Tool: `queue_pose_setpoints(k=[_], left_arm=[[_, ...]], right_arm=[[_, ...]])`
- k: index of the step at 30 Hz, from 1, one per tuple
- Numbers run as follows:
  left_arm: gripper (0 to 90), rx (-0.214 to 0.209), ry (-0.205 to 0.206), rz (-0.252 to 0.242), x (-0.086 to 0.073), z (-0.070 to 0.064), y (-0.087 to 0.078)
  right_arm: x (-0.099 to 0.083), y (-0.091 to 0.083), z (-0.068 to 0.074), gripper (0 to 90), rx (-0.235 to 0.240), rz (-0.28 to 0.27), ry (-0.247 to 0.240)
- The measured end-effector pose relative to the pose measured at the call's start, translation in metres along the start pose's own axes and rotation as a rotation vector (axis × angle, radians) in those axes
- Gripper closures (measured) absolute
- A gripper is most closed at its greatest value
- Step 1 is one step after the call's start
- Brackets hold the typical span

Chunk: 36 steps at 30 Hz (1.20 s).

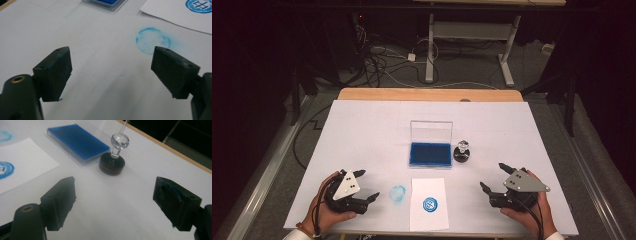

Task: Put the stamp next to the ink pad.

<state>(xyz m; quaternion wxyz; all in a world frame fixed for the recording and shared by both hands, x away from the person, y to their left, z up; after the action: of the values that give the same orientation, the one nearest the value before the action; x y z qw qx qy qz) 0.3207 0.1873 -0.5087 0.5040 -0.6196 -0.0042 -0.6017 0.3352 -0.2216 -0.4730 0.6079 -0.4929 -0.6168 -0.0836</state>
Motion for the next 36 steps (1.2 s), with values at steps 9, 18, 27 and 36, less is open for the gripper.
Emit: queue_pose_setpoints(k=[9, 18, 27, 36], left_arm=[[16.4, 0.001, 0.01, 0.009, 0.0, -0.004, 0.001], [16.5, 0.004, 0.023, 0.01, -0.001, -0.005, -0.001], [16.4, -0.002, 0.024, 0.006, -0.002, -0.006, -0.001], [16.4, -0.005, 0.026, 0.014, -0.002, -0.007, 0.0]], right_arm=[[-0.018, -0.002, 0.004, 18.3, 0.002, 0.013, 0.026], [-0.009, -0.004, 0.007, 16.8, 0.0, -0.032, 0.011], [-0.005, -0.005, 0.012, 16.7, 0.003, -0.038, -0.013], [-0.004, -0.007, 0.012, 18.2, 0.002, -0.043, -0.015]])
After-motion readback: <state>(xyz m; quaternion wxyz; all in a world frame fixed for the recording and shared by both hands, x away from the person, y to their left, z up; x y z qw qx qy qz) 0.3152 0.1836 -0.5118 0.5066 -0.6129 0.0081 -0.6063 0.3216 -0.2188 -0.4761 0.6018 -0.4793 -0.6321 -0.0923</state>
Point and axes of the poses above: each handheld gripper's, and its own axes: y roughly forward along the jaws, x roughly out of its top, z roughly to its left, the point moved 7 cm from there along y, roughly forward along the jaws, and after that the axes turned 4 degrees about x, right-handed, at the moved point
